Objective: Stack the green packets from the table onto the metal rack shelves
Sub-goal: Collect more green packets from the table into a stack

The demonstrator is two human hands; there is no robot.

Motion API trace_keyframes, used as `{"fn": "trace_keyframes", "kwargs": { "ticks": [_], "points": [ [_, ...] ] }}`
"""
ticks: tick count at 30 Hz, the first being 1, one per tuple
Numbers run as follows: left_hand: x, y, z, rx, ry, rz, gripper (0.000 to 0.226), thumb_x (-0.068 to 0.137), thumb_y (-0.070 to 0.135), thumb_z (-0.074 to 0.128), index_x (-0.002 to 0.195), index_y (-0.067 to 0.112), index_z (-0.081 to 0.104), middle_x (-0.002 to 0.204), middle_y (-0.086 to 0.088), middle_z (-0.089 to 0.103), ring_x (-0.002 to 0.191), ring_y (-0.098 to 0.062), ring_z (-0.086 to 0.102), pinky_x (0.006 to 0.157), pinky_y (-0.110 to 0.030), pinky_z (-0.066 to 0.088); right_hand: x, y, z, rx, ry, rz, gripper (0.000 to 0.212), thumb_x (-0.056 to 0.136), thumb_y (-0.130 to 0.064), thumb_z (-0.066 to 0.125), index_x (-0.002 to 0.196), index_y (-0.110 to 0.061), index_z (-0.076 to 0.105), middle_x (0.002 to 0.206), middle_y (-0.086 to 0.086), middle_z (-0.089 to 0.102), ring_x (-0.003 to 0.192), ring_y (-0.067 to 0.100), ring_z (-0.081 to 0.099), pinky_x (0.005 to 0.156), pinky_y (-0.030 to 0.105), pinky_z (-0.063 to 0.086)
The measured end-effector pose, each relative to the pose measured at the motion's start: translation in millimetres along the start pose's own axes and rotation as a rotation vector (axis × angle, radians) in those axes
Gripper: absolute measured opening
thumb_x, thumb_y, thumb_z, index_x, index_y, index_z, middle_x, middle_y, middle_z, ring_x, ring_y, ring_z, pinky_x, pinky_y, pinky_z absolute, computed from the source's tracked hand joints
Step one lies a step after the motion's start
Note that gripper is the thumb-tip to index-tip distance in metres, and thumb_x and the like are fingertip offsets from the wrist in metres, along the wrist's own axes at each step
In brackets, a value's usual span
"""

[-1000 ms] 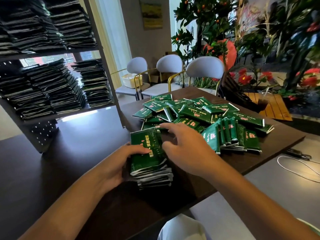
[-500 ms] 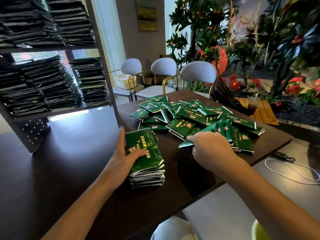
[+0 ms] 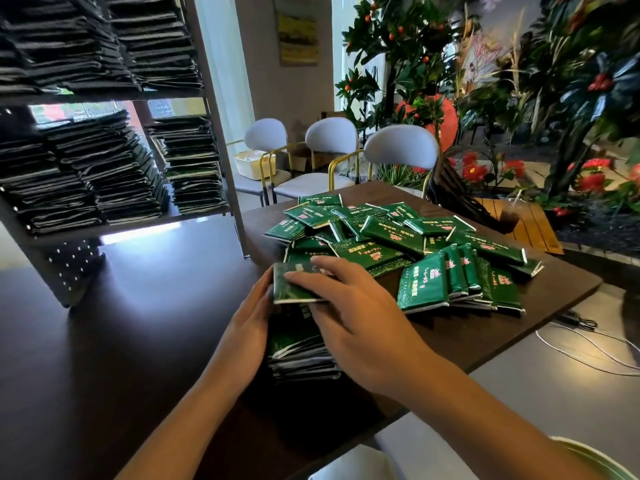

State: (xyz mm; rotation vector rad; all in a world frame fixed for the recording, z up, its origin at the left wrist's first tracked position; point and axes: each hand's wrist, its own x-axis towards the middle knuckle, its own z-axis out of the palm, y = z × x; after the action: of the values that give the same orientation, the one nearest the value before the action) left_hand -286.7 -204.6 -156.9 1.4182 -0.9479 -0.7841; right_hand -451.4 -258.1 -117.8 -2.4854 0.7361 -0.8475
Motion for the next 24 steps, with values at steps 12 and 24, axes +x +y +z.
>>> {"fn": "trace_keyframes", "kwargs": {
  "ticks": [12,24],
  "points": [
    [-1,-4,-4,0.054,0.001,-0.035,0.044,0.101,0.034,0.051,0.144,0.039,0.046,0.121,0.005,0.070,0.100,-0.007,0.071,0.073,-0.017,0.053,-3,5,-14,0.145,-0.133,0.077,0.069,0.077,-0.011,0.054,0.139,-0.042,0.048,0.143,-0.021,0.036,0.137,0.007,0.032,0.111,0.047,0.042],
    [-1,-3,-4,0.015,0.017,-0.072,0.051,0.106,0.027,0.041,0.156,0.034,0.031,0.113,0.008,0.072,0.089,-0.001,0.073,0.066,-0.012,0.051,3,71,-49,-0.738,-0.537,0.421,0.078,0.089,-0.013,0.052,0.157,-0.037,0.021,0.162,0.004,0.026,0.154,0.027,0.013,0.121,0.065,0.003]
  ]
}}
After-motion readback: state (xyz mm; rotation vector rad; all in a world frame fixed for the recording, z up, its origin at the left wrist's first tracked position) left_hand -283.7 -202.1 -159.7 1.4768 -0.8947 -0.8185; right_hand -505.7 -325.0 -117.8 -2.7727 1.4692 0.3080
